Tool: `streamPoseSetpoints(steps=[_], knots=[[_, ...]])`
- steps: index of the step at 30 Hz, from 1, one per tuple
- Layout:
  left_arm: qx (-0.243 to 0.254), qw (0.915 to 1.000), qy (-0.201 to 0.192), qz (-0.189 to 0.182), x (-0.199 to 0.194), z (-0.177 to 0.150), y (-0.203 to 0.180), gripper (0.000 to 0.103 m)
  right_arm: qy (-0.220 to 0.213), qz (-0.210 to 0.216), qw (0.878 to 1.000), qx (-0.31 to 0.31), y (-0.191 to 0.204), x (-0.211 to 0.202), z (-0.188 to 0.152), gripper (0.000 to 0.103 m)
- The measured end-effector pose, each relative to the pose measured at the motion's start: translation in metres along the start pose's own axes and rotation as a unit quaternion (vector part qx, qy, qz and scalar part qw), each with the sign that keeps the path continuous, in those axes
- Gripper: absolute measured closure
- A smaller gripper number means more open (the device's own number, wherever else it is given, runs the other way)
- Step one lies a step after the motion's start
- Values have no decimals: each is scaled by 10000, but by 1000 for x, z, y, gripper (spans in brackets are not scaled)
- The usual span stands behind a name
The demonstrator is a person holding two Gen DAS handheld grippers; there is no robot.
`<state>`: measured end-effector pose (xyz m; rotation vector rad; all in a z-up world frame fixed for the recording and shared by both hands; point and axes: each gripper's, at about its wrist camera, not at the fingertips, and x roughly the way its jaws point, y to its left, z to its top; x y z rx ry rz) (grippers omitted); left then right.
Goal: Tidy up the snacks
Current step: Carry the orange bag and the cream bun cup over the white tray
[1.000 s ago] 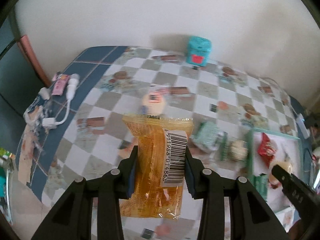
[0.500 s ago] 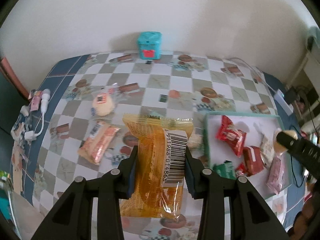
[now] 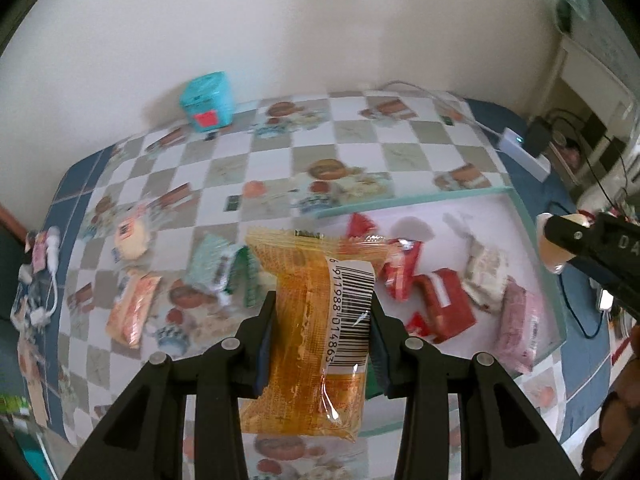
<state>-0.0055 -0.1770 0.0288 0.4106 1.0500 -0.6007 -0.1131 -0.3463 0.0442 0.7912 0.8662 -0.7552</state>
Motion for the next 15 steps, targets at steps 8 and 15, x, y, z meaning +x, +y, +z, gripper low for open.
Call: streamPoseSetpoints(steps=[8, 15], knots=[[436, 9990, 108, 10, 20, 21, -48, 61, 220, 10, 9996, 149, -13, 23, 7, 63], [591, 9981, 186, -57, 48, 38, -73, 61, 311, -145, 9991, 249, -25, 47, 19, 63]])
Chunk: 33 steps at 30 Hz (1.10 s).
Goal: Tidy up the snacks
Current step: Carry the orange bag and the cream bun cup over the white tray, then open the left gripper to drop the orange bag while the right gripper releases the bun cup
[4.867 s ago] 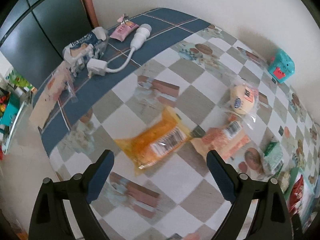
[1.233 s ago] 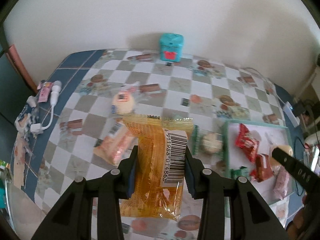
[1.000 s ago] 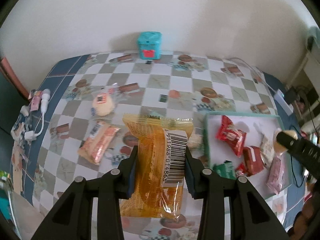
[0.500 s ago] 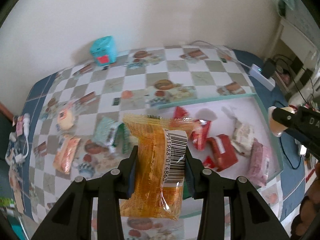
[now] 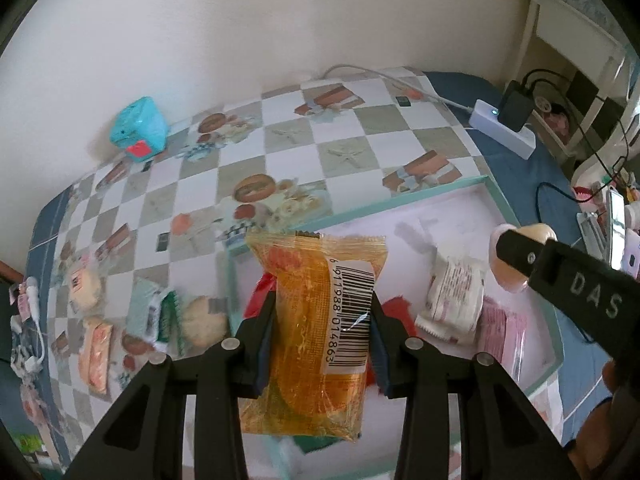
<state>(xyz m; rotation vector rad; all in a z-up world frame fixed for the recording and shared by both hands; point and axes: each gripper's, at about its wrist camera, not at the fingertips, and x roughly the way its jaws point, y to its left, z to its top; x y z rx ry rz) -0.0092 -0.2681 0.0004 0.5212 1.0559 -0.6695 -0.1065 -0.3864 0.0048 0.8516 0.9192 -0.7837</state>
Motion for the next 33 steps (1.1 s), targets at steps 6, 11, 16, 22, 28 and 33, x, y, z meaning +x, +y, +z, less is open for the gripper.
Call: streamPoseSetpoints(steps=[6, 11, 16, 22, 28, 33], knots=[[86, 9999, 36, -75, 23, 13, -12, 61, 105, -140, 9998, 98, -8, 19, 10, 63], [135, 9998, 63, -165, 40, 19, -19, 61, 67, -238, 9996, 98, -10, 29, 20, 63], [155, 9995, 68, -280, 49, 22, -25, 61, 82, -322, 9994, 115, -12, 36, 25, 63], [173, 9993, 47, -326, 53, 23, -28, 61, 94, -402, 9991, 86, -11, 42, 26, 63], [208, 9993, 16, -297, 56, 23, -28, 61, 212, -435, 9988, 83, -13, 50, 24, 63], [204, 9993, 39, -309, 56, 23, -28, 59, 208, -462, 9987, 85, -14, 50, 23, 63]])
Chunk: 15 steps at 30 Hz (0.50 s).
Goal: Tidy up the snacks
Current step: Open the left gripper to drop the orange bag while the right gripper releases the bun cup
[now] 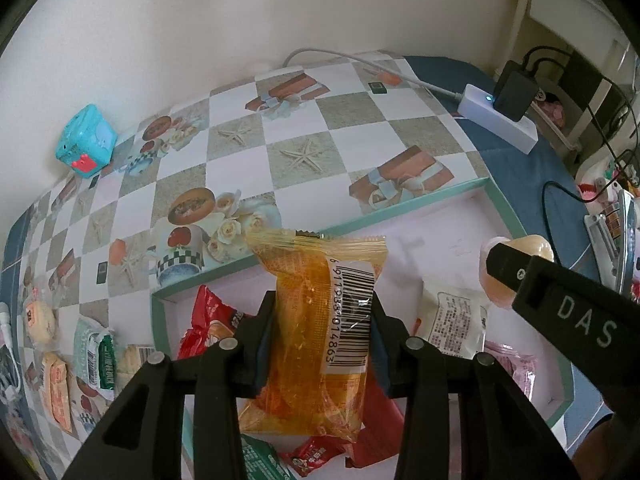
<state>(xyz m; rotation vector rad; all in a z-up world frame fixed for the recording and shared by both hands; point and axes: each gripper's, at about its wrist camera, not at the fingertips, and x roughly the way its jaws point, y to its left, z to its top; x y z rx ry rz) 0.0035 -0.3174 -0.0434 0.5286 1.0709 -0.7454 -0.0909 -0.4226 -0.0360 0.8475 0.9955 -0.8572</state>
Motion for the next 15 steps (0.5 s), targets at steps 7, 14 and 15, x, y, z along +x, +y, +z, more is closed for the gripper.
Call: streamPoseSetpoints(steps=[7, 14, 15], knots=[[-115, 9999, -24, -15, -8, 1, 7, 39, 57, -24, 10000, 17, -2, 3, -1, 63], [-411, 9991, 101, 92, -12, 1, 24, 33, 162, -9, 9999, 47, -3, 3, -2, 62], [-488, 9987, 125, 81, -13, 1, 27, 33, 185, 1, 9998, 56, -4, 4, -3, 62]])
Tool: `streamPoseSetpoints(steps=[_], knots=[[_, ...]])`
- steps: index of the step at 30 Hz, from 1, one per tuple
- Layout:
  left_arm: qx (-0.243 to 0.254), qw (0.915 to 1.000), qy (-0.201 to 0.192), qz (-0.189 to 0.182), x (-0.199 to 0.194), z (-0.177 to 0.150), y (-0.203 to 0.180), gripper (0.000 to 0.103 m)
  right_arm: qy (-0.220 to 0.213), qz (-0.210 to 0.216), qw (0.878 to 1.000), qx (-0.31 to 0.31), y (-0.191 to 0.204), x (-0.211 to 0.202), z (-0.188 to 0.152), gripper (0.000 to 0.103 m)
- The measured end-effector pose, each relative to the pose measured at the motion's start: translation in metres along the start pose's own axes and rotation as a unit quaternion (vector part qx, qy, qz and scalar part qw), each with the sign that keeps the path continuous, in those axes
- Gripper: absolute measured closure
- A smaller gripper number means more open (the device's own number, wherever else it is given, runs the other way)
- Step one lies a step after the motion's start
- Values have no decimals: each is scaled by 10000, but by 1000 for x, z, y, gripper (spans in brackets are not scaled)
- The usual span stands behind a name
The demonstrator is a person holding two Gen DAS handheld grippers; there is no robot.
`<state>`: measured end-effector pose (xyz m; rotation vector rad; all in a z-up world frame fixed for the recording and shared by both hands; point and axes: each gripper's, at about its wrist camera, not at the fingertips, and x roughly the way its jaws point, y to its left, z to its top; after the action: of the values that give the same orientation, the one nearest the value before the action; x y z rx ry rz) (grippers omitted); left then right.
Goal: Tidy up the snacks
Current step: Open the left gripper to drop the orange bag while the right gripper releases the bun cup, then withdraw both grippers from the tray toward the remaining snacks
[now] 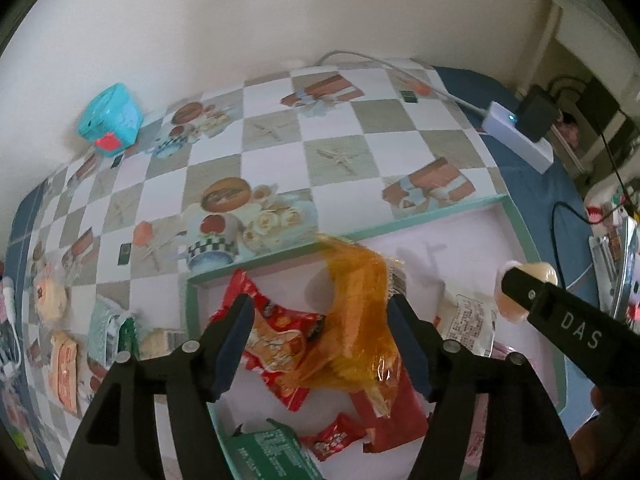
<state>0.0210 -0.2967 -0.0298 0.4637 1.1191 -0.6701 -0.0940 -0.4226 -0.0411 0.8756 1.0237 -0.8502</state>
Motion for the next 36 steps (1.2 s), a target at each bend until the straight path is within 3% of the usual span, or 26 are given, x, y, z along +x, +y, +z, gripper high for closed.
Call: streamPoseSetpoints(steps=[2, 4, 7, 10, 14, 17, 19, 21, 25, 36], knots=[[-141, 9999, 33, 4, -3, 0, 7, 31, 28, 4, 10000, 34, -1, 0, -1, 62], [-205, 9998, 57, 37, -5, 0, 12, 21, 27, -9, 10000, 58, -3, -2, -2, 62], [-297, 9995, 58, 79, -12, -1, 20, 21, 22, 13, 10000, 39, -3, -6, -4, 61], [-389, 9992, 59, 62, -18, -3, 27, 21, -29, -2, 10000, -6, -2, -12, -5, 54], [-581, 9982, 97, 116, -25, -8, 41, 21, -79, -39, 9999, -112, 1, -20, -8, 53], [-768, 9968, 100, 205, -28, -13, 54, 11, -99, -37, 9998, -184, 5, -27, -13, 53], [-940, 9953, 102, 224, -31, -18, 65, 11, -127, -37, 9996, -231, 7, -32, -17, 48], [-1101, 9936, 122, 242, -32, -23, 75, 11, -166, -24, 9995, -261, 8, -35, -21, 34], [-1290, 9911, 112, 295, -36, -33, 94, 7, -197, -65, 9993, -321, 10, -41, -32, 32], [-1863, 9815, 132, 409, -49, -73, 148, 6, -306, -86, 9974, -646, 21, -51, -68, 9]])
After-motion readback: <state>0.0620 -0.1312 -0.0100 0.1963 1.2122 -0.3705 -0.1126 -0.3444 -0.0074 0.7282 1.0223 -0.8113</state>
